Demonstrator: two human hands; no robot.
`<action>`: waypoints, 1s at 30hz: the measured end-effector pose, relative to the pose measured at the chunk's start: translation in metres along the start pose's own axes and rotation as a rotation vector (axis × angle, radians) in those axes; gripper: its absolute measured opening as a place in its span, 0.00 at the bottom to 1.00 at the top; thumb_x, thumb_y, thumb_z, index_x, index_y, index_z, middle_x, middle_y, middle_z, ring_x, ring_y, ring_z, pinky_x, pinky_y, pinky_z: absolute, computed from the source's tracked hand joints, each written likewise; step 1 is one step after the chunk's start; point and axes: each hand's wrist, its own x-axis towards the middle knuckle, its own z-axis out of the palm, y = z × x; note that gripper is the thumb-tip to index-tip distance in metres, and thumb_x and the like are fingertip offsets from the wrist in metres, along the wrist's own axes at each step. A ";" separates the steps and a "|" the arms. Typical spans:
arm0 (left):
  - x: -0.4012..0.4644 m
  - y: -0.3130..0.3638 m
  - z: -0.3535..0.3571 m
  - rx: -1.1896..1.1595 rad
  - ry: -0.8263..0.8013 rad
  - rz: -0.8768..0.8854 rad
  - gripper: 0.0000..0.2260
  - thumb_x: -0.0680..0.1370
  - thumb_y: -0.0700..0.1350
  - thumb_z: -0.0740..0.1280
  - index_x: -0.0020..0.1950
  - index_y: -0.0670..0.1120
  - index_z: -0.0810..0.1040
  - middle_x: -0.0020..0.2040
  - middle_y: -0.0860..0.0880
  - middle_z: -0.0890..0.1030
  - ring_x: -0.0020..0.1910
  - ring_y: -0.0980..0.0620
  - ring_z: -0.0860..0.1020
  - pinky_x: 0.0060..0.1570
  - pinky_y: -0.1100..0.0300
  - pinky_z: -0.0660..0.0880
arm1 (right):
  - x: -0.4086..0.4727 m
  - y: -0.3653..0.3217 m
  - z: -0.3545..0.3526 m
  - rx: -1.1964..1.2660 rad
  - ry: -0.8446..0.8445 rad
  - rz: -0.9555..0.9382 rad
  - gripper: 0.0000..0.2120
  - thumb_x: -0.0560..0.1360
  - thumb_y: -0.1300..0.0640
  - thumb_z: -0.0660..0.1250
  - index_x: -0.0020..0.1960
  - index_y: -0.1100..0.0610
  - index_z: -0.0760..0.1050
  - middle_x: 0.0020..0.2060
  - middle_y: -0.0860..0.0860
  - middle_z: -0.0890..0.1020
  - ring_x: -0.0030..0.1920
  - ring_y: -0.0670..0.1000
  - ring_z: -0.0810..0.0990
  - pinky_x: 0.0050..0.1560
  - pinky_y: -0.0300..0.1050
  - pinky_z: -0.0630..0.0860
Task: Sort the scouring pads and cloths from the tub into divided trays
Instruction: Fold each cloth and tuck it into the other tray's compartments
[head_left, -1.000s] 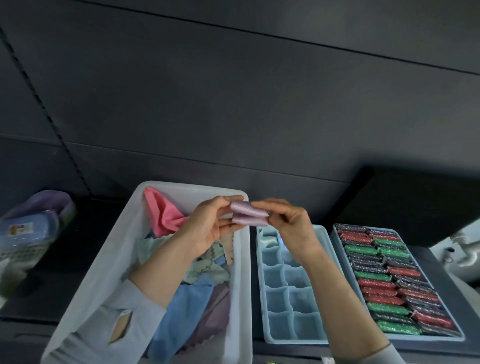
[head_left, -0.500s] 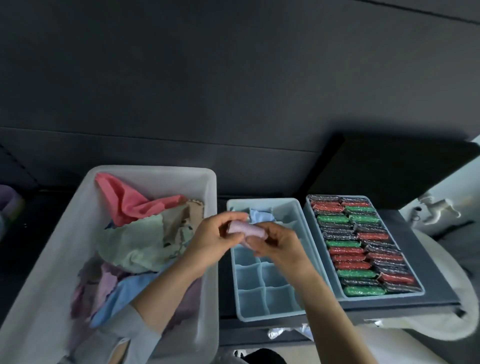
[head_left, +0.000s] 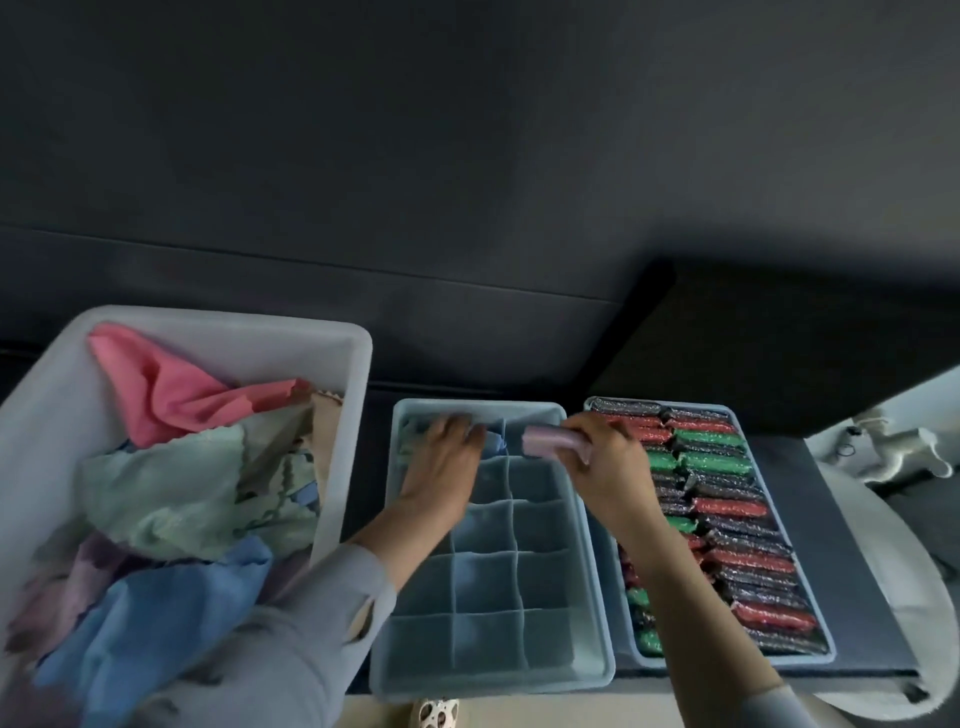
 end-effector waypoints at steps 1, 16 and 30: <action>0.007 -0.003 0.004 0.044 0.007 0.007 0.22 0.74 0.37 0.68 0.69 0.42 0.72 0.66 0.44 0.74 0.67 0.42 0.68 0.67 0.55 0.67 | 0.006 0.000 0.005 -0.026 0.011 -0.035 0.13 0.71 0.63 0.72 0.54 0.55 0.78 0.41 0.53 0.83 0.46 0.57 0.78 0.40 0.43 0.69; 0.023 -0.020 0.000 0.024 0.009 0.007 0.23 0.73 0.33 0.67 0.68 0.45 0.74 0.66 0.48 0.75 0.66 0.45 0.68 0.66 0.57 0.64 | 0.044 -0.030 0.037 -0.542 -0.175 -0.261 0.14 0.47 0.62 0.78 0.30 0.54 0.78 0.26 0.51 0.80 0.34 0.56 0.79 0.36 0.47 0.73; 0.019 -0.016 -0.001 0.002 -0.093 -0.076 0.18 0.74 0.35 0.68 0.63 0.45 0.75 0.63 0.47 0.74 0.64 0.44 0.71 0.64 0.56 0.68 | 0.043 -0.034 0.054 -0.533 -0.289 -0.237 0.11 0.71 0.63 0.64 0.49 0.54 0.81 0.46 0.53 0.85 0.54 0.58 0.80 0.59 0.49 0.72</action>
